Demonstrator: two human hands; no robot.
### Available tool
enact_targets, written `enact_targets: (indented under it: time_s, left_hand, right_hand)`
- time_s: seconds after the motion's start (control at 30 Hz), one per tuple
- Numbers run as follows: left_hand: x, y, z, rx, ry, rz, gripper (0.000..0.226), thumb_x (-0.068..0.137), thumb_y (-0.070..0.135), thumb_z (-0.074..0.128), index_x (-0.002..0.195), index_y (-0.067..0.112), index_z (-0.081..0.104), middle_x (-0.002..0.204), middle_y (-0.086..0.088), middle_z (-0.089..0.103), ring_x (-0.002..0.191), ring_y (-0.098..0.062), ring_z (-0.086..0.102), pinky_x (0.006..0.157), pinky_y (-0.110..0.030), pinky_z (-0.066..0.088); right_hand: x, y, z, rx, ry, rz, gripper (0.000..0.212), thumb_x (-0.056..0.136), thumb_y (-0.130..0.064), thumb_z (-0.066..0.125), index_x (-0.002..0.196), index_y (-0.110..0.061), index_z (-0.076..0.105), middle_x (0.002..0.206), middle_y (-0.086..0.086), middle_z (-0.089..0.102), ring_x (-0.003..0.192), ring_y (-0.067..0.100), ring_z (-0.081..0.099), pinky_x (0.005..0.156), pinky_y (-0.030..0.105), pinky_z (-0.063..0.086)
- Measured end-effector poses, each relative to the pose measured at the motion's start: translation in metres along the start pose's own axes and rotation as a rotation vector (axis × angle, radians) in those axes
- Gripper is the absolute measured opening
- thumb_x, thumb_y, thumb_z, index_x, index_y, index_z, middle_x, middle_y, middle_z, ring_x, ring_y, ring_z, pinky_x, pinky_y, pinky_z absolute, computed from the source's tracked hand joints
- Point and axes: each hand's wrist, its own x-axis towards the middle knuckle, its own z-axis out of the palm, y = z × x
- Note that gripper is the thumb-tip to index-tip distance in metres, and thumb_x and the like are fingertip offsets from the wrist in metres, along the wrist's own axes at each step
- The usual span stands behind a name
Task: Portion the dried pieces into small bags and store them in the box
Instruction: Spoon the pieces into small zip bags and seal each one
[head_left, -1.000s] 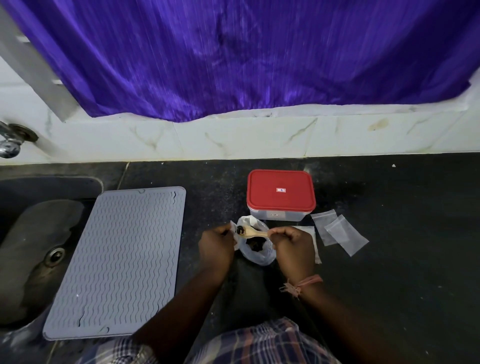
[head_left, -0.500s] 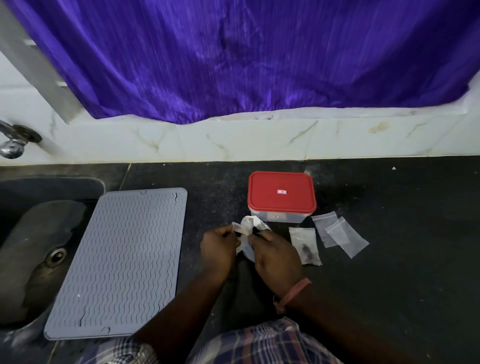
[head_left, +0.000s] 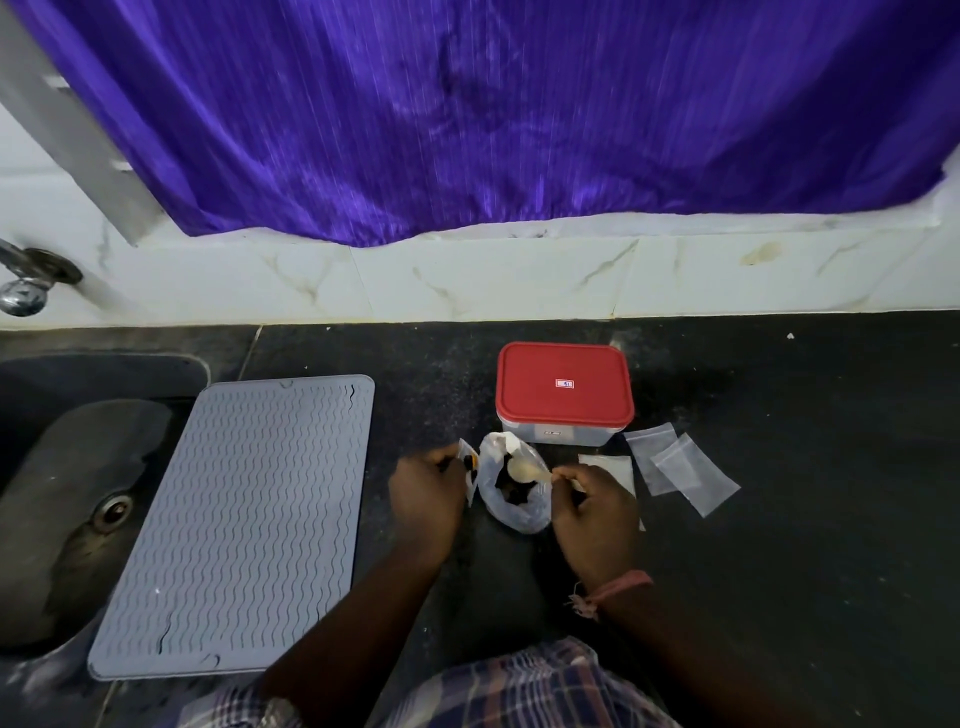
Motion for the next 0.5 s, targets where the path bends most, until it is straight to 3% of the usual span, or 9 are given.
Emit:
enact_targets:
  time_s: [0.07,0.2,0.23,0.33,0.43,0.5]
  left_hand:
    - [0.002,0.001,0.001,0.15,0.017,0.076,0.022,0.099,0.024,0.064,0.085,0.014,0.078,0.077,-0.002,0.074,0.073,-0.017,0.072,0.074,-0.041,0.061]
    - [0.007,-0.012,-0.003,0.361,-0.004,0.017,0.021,0.102,0.017,0.058,0.114,0.008,0.073,0.11,-0.011,0.073,0.099,-0.023,0.07,0.094,-0.038,0.055]
    - [0.006,-0.013,-0.005,0.359,0.001,0.041,0.02,0.101,0.016,0.058,0.114,0.009,0.073,0.109,-0.008,0.073,0.098,-0.02,0.069,0.092,-0.031,0.054]
    - [0.003,-0.002,-0.008,0.293,-0.031,0.148,0.016,0.099,0.017,0.063,0.104,0.02,0.077,0.092,0.006,0.075,0.078,0.003,0.066,0.067,-0.005,0.044]
    - [0.01,0.016,-0.012,0.209,-0.136,0.095,0.019,0.094,0.014,0.066,0.1,0.024,0.081,0.089,0.008,0.076,0.071,0.007,0.065,0.059,-0.003,0.045]
    - [0.018,0.027,-0.021,0.188,-0.229,0.045,0.023,0.093,0.013,0.064,0.096,0.026,0.082,0.089,0.005,0.079,0.069,-0.001,0.069,0.062,-0.013,0.052]
  right_hand:
    - [-0.003,0.0,0.003,-0.13,-0.082,-0.052,0.007,0.086,-0.016,0.066,0.085,-0.019,0.072,0.08,-0.003,0.07,0.074,0.012,0.065,0.071,0.031,0.052]
    - [-0.005,0.004,0.015,-0.274,-0.207,-0.069,0.016,0.093,-0.026,0.057,0.083,-0.021,0.068,0.075,0.0,0.068,0.071,0.015,0.065,0.066,0.03,0.046]
    - [-0.005,0.005,0.017,-0.25,-0.226,-0.056,0.017,0.095,-0.028,0.055,0.084,-0.021,0.067,0.074,0.0,0.068,0.07,0.016,0.065,0.065,0.031,0.047]
    - [-0.005,0.008,0.022,-0.199,-0.295,-0.042,0.022,0.095,-0.035,0.051,0.085,-0.022,0.065,0.073,0.001,0.068,0.069,0.018,0.065,0.062,0.034,0.049]
    - [-0.003,0.001,0.02,-0.334,-0.234,-0.159,0.02,0.091,-0.042,0.054,0.086,-0.025,0.065,0.083,0.002,0.064,0.076,0.023,0.062,0.065,0.035,0.049]
    - [0.002,-0.012,0.017,-0.381,-0.127,-0.229,0.025,0.09,-0.036,0.057,0.11,-0.026,0.068,0.104,0.002,0.064,0.093,0.025,0.06,0.079,0.039,0.051]
